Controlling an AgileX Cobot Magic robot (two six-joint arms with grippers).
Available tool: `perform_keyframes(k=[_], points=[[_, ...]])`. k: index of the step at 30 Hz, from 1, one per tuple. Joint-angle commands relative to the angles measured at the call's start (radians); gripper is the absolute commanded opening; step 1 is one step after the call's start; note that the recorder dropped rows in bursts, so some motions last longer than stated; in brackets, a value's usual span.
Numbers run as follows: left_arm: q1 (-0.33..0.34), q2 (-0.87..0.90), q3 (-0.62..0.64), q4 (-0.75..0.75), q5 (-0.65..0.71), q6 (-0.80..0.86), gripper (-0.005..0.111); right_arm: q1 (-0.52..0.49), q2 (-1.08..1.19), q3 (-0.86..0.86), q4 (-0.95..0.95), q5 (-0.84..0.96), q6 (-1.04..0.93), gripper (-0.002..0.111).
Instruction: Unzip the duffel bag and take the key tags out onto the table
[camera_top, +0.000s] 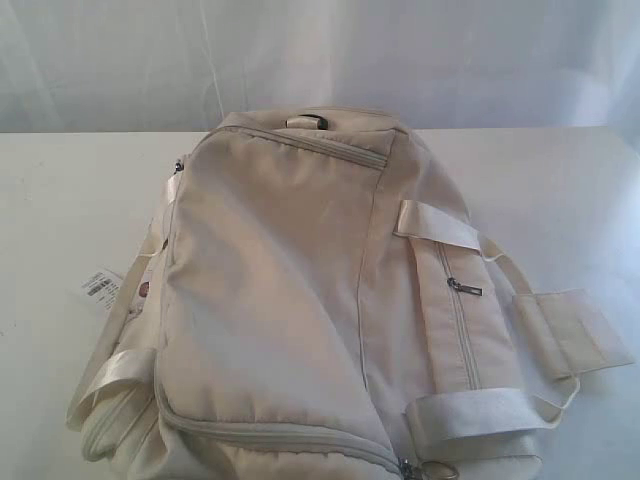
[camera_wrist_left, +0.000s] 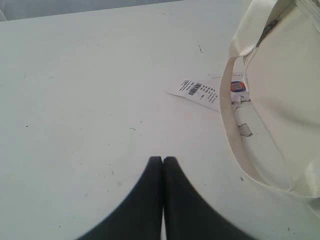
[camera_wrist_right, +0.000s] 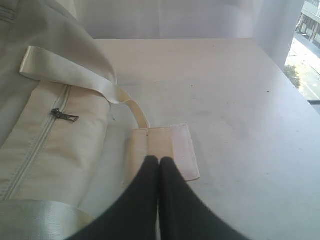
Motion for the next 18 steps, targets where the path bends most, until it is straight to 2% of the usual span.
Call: perform_keyframes(k=[1, 18], points=[[-0.002, -0.004, 0.006, -0.001, -0.003, -0.002, 0.000, -0.009, -0.006, 0.005, 0.000, -0.006, 0.001, 0.000], [-0.002, -0.004, 0.006, 0.009, -0.010, 0.006, 0.000, -0.009, -0.006, 0.005, -0.008, 0.000, -0.036, 0.000]])
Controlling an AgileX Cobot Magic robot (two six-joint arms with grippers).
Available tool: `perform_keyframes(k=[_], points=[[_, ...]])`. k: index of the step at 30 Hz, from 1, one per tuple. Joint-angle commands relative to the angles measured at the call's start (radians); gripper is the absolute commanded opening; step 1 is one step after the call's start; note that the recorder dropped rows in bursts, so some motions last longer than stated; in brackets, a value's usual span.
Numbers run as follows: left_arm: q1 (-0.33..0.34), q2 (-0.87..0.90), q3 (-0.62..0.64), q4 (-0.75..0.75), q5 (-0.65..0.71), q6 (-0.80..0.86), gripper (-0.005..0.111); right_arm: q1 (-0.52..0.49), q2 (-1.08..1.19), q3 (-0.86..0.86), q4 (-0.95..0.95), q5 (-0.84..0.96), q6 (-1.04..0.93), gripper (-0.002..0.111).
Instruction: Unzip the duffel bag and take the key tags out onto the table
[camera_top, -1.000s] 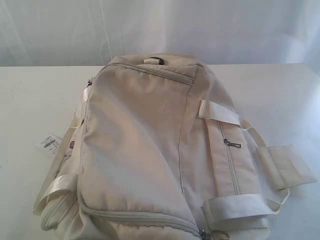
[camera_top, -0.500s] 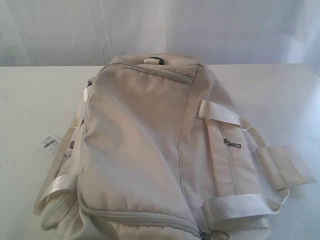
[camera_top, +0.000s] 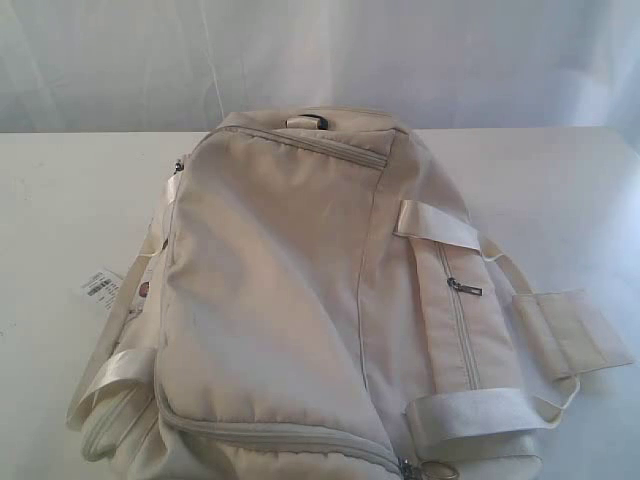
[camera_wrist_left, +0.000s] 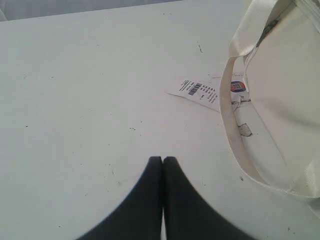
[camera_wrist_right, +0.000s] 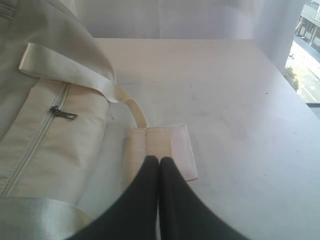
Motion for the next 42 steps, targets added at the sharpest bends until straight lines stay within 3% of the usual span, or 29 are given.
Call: perform_keyframes(k=[1, 10, 17, 22, 27, 30, 33, 42], points=[[-0.002, -0.004, 0.006, 0.020, -0.018, 0.025, 0.000, -0.009, -0.006, 0.005, -0.008, 0.000, -0.011, 0.000], [-0.002, -0.004, 0.006, 0.020, -0.069, 0.046, 0.000, -0.009, -0.006, 0.005, -0.008, -0.053, -0.012, 0.000], [-0.002, -0.004, 0.006, 0.020, -0.318, 0.041, 0.000, -0.009, -0.006, 0.005, 0.000, -0.139, -0.012, 0.000], [-0.002, -0.004, 0.006, 0.020, -0.377, 0.036, 0.000, -0.009, -0.006, 0.005, 0.000, -0.139, -0.012, 0.000], [-0.002, -0.004, 0.006, 0.020, -0.525, -0.237, 0.000, -0.009, -0.006, 0.005, 0.000, -0.196, -0.012, 0.000], [-0.002, -0.004, 0.006, 0.020, -0.773, -0.249, 0.000, -0.009, -0.006, 0.005, 0.000, -0.228, -0.012, 0.000], [-0.002, -0.004, 0.006, 0.020, -0.922, -0.249, 0.000, -0.009, -0.006, 0.005, 0.000, -0.228, -0.012, 0.000], [-0.002, -0.004, 0.006, 0.020, -0.929, -0.609, 0.000, -0.009, -0.006, 0.005, 0.000, -0.258, -0.012, 0.000]])
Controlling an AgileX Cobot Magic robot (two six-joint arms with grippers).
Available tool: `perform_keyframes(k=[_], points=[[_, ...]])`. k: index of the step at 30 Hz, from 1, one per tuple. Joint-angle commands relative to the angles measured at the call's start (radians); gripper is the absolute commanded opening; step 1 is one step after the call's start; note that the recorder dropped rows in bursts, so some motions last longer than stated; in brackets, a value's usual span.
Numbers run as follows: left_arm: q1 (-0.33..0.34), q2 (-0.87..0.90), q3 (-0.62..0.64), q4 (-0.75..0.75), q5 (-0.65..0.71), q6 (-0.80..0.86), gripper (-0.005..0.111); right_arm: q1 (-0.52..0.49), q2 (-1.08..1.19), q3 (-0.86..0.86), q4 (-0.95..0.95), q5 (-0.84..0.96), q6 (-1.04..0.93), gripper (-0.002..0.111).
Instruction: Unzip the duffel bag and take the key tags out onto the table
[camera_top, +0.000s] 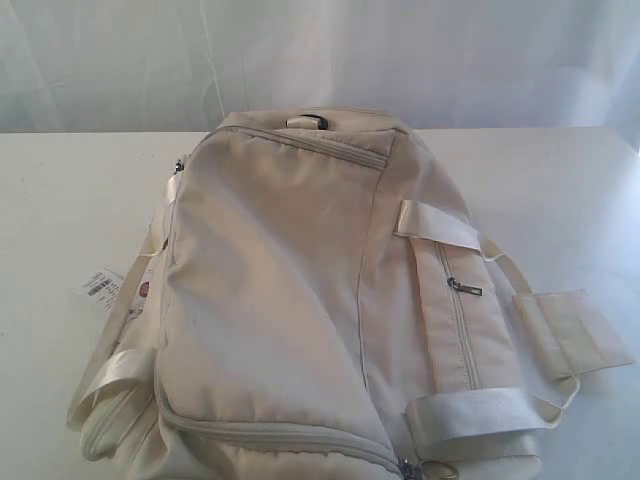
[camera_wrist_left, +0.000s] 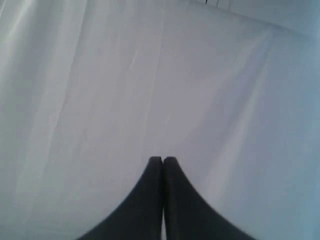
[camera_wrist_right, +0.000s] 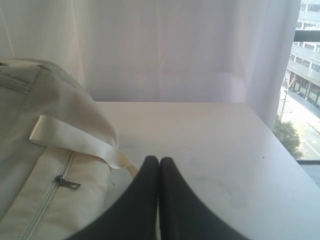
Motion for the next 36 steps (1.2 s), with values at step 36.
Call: perform_keyframes(k=[36], points=[[-0.107, 0.670, -0.820, -0.546, 1.413, 0.806, 0.000, -0.009, 0.436, -0.406, 0.185, 0.431, 0.113, 0.000]])
